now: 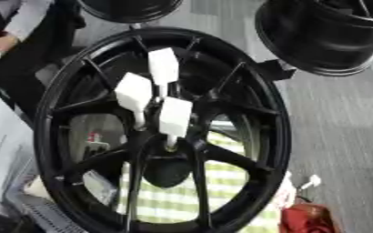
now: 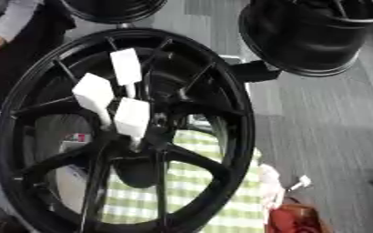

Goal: Pull the pin out of the wheel hub.

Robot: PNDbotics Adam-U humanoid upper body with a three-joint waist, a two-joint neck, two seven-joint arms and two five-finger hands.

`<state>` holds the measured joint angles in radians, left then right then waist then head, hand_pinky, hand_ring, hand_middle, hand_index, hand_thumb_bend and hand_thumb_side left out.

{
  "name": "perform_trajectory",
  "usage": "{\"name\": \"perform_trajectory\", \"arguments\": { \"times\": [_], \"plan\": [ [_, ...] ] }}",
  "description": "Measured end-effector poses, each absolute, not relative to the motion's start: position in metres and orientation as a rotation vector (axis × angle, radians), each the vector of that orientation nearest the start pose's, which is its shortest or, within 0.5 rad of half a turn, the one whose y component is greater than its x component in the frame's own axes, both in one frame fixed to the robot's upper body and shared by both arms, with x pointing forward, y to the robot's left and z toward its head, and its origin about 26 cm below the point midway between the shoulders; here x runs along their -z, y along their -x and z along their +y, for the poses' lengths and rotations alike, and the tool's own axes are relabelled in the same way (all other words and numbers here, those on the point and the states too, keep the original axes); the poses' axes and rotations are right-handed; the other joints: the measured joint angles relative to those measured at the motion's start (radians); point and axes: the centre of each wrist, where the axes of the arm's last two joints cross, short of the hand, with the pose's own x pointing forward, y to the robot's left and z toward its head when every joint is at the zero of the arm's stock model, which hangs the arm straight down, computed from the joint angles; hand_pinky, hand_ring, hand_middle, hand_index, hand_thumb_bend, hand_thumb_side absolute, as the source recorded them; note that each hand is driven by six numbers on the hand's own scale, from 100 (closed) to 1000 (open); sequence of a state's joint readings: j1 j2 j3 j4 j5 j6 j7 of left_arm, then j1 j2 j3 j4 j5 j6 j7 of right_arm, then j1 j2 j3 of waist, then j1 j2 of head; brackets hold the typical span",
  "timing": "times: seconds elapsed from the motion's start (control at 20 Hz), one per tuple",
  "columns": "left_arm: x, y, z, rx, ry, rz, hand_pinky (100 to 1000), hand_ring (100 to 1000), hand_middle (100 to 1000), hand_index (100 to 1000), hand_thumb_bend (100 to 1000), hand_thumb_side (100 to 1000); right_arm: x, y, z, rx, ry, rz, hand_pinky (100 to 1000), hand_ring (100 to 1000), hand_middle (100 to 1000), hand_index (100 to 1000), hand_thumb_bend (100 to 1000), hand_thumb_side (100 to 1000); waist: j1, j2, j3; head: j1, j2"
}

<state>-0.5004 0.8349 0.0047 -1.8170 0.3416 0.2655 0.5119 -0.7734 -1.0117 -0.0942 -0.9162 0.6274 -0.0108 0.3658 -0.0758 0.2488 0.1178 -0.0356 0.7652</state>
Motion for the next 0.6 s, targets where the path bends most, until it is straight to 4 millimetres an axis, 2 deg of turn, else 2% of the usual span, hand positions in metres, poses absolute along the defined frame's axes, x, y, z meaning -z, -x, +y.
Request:
{"name": "perform_trajectory", "arguments": {
  "times": [0.3, 0.6],
  "plan": [
    [-0.294, -0.324, 0.336, 0.006, -0.646, -2.097, 818, 826, 818, 827, 742, 777, -0.308, -0.370, -0.520, -0.855, 1.209, -1.232, 936, 874, 798, 811, 100, 533, 0.000, -0.002, 0.000, -0.001, 0.000],
    [-0.294, -0.324, 0.336, 0.006, -0.646, -2.097, 818, 827, 818, 827, 742, 777, -0.316, -0.371, -0.509, -0.888, 1.177, -1.296, 938, 871, 795, 809, 100, 529, 0.000, -0.005, 0.000, -0.003, 0.000]
  ]
}}
